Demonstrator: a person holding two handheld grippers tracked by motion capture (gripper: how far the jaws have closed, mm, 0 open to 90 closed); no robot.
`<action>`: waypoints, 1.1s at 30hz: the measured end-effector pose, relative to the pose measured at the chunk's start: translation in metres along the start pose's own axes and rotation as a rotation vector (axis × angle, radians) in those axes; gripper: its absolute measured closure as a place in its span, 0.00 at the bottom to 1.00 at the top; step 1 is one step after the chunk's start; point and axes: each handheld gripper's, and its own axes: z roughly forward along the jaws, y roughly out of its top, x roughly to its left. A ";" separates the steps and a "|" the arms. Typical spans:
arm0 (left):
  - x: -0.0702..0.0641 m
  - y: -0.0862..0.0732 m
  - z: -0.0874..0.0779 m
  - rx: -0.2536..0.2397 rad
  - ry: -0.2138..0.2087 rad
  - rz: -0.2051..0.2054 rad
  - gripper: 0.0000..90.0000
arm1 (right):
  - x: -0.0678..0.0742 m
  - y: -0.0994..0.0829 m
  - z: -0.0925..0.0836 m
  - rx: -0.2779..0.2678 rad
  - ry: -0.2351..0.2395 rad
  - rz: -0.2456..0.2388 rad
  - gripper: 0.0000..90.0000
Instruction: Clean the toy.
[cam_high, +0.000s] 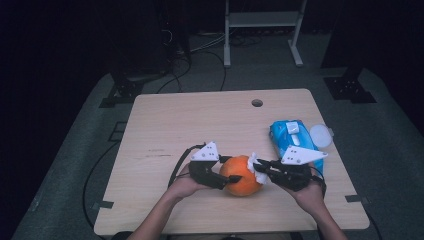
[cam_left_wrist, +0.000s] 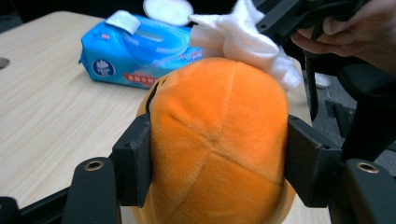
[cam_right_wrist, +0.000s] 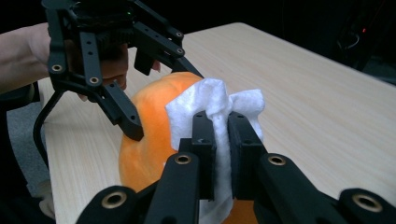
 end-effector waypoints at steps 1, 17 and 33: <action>0.000 0.000 -0.001 -0.001 -0.002 0.001 0.38 | 0.001 0.002 -0.001 -0.003 -0.002 -0.005 0.91; 0.017 -0.028 0.008 0.057 -0.082 -0.031 0.11 | -0.008 -0.030 0.018 0.096 0.006 0.045 0.91; 0.010 -0.028 0.022 0.051 -0.028 -0.026 0.17 | -0.004 -0.017 0.011 0.035 0.052 0.068 0.91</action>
